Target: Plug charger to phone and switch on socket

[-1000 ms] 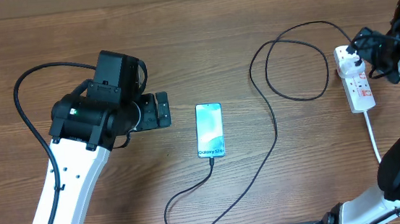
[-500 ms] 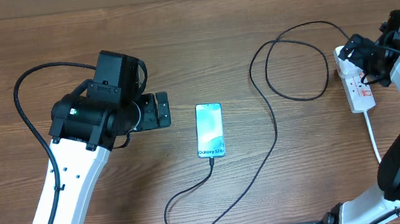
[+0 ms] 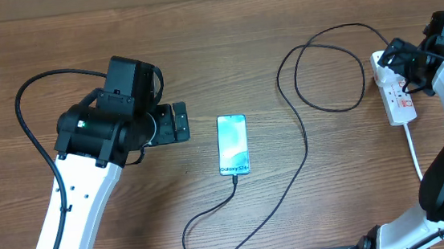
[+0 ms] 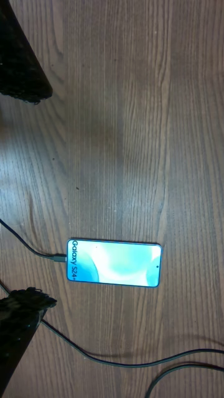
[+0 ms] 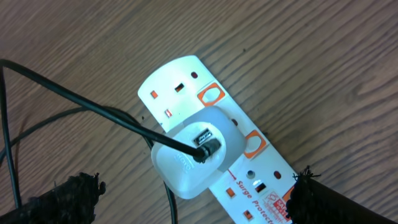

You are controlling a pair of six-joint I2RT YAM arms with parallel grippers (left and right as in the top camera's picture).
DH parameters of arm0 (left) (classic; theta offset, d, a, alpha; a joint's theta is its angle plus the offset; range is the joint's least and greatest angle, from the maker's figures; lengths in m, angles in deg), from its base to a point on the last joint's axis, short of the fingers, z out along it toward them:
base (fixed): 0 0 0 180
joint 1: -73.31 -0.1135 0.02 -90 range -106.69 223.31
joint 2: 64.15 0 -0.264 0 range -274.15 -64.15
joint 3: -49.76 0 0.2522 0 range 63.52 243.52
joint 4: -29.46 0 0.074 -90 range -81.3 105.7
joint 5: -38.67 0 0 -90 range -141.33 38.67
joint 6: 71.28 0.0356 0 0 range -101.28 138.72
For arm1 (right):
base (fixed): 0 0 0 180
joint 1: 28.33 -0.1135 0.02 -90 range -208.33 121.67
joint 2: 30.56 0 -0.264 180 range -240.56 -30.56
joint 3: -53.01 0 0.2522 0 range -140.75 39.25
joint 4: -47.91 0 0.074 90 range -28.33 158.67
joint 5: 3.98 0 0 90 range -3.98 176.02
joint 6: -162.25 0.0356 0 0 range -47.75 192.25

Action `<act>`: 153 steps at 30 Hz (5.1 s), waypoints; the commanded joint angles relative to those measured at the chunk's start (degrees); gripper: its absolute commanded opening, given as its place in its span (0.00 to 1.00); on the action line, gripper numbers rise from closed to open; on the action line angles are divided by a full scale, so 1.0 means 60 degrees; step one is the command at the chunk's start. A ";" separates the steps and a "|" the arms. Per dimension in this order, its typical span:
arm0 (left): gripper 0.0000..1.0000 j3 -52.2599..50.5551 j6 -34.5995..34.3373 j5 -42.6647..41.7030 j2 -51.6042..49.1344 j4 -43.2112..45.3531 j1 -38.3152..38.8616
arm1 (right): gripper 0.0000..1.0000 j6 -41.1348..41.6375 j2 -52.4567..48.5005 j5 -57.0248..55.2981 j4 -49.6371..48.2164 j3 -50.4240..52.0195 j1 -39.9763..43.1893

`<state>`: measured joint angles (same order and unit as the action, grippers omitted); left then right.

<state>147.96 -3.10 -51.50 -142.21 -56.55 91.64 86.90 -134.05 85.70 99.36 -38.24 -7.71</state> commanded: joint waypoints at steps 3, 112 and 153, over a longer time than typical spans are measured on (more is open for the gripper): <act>0.99 0.0197 0.0211 0.0131 -0.0066 0.0011 -0.0069 | 1.00 -0.0280 -0.0175 -0.0146 -0.0127 0.0066 0.0015; 0.99 0.0197 0.0211 0.0131 -0.0066 0.0011 -0.0069 | 0.99 -0.2251 -0.2065 0.5140 -0.0823 0.0044 0.1162; 1.00 0.0197 0.0215 0.0131 -0.0066 0.0011 -0.0069 | 0.99 -0.2200 -0.2062 0.4484 -0.1402 0.0022 0.1504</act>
<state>147.96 -3.10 -51.50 -142.21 -56.55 91.64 73.72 -145.94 113.17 90.99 -38.57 1.06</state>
